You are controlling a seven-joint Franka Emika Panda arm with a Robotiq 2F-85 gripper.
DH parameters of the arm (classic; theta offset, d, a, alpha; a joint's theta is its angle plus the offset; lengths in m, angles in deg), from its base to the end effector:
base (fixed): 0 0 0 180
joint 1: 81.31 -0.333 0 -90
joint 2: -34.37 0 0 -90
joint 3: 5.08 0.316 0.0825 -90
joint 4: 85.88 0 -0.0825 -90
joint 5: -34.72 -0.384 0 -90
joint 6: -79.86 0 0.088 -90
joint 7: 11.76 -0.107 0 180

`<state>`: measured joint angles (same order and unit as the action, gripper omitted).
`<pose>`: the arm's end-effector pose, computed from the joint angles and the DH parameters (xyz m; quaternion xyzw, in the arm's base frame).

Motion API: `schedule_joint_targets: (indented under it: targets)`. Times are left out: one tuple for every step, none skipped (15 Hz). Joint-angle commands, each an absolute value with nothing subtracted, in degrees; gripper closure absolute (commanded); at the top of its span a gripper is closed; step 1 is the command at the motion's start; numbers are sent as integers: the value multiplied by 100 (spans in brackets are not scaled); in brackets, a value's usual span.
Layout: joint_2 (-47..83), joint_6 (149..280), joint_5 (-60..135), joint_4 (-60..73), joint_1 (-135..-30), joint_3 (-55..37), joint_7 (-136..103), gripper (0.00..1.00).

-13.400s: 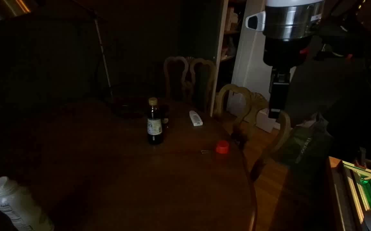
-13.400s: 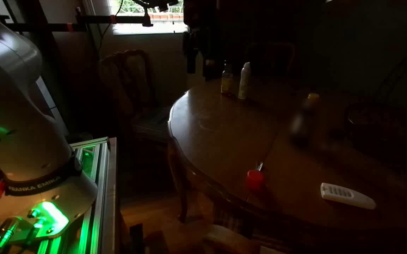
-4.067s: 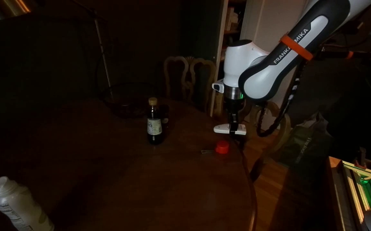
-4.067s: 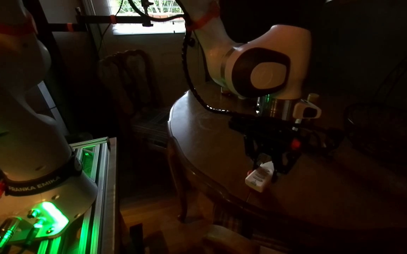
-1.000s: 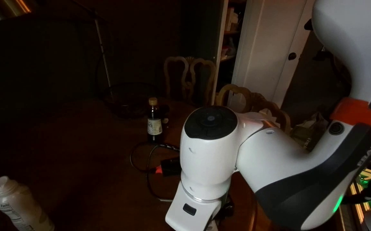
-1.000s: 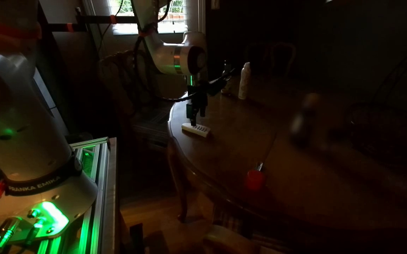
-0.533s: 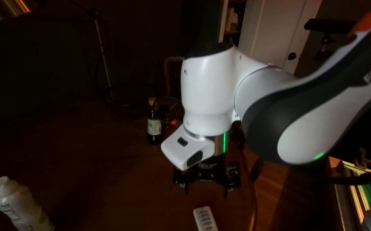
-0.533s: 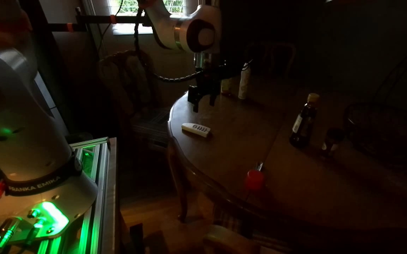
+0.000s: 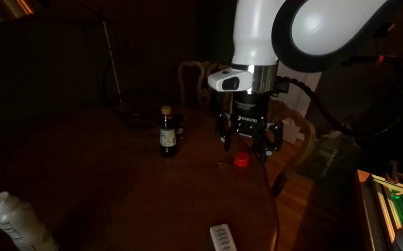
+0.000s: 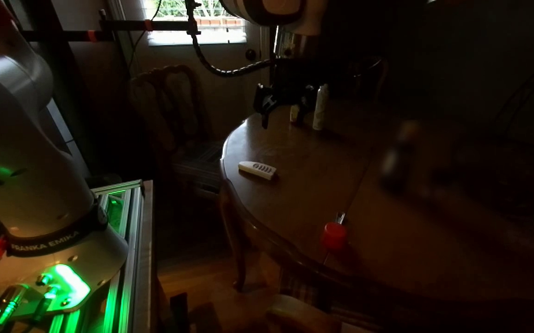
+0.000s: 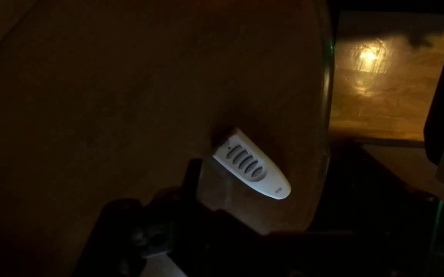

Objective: Move the white remote to the left.

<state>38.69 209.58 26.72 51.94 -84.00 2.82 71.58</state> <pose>0.4660 0.0907 0.3371 -0.7147 -0.6971 -0.0013 0.0574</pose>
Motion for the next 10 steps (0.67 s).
schedule_joint_targets:
  targets:
    - [4487,20674,2358,5585,-8309,-223,6815,0]
    - [4579,20656,2304,5626,-8270,-365,6720,0]
    - [4671,20746,2221,5690,-8243,-492,6633,0]
    - [4336,20765,2456,5422,-8373,-438,6804,0]
    - [4419,20766,2415,5464,-8341,-538,6772,0]
    - [4483,20766,2395,5502,-8320,-594,6754,0]
    - [4521,20766,2386,5532,-8315,-611,6731,0]
    - [4537,20766,2383,5547,-8320,-609,6703,0]
    - [4540,20767,2380,5551,-8325,-601,6681,0]
    - [4540,20767,2377,5552,-8327,-598,6673,0]
